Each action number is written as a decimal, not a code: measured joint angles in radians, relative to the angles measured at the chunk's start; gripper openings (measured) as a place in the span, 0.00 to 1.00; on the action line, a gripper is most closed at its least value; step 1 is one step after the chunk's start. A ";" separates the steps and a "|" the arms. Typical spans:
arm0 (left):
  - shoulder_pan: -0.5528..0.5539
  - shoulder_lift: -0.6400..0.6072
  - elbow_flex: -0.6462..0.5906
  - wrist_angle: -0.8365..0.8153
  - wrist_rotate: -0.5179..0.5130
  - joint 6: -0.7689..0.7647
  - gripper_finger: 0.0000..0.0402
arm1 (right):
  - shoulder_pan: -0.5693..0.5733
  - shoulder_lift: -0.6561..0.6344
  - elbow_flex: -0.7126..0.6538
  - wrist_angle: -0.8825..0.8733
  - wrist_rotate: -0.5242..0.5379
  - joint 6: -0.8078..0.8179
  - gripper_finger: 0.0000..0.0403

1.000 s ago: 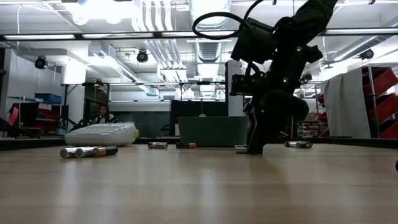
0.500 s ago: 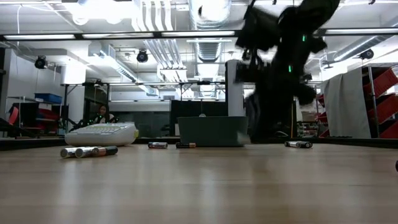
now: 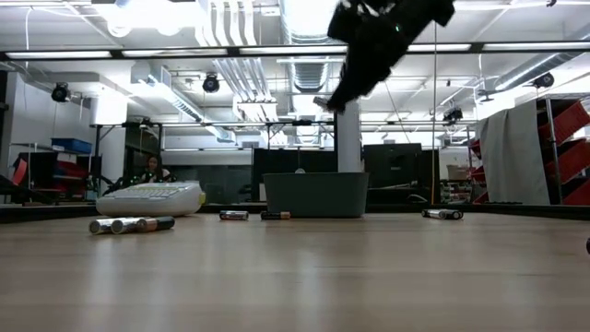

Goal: Sort batteries
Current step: Put the silver battery into the blue bin

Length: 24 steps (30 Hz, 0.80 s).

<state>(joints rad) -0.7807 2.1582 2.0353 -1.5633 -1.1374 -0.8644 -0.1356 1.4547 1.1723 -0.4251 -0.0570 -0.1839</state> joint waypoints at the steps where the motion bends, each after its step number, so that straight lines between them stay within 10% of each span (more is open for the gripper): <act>1: 0.000 -0.021 -0.018 0.011 0.000 -0.006 0.00 | -0.003 -0.004 0.016 -0.008 -0.002 -0.008 0.09; 13: -0.002 -0.155 -0.316 0.367 -0.003 0.021 0.00 | -0.005 -0.013 0.003 -0.038 -0.004 -0.052 0.09; 24: 0.007 -0.375 -0.531 0.306 -0.006 -0.007 0.00 | -0.066 -0.013 0.026 -0.030 -0.003 -0.107 0.09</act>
<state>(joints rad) -0.7738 1.7836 1.5043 -1.2575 -1.1432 -0.8717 -0.2011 1.4422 1.1986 -0.4551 -0.0601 -0.2909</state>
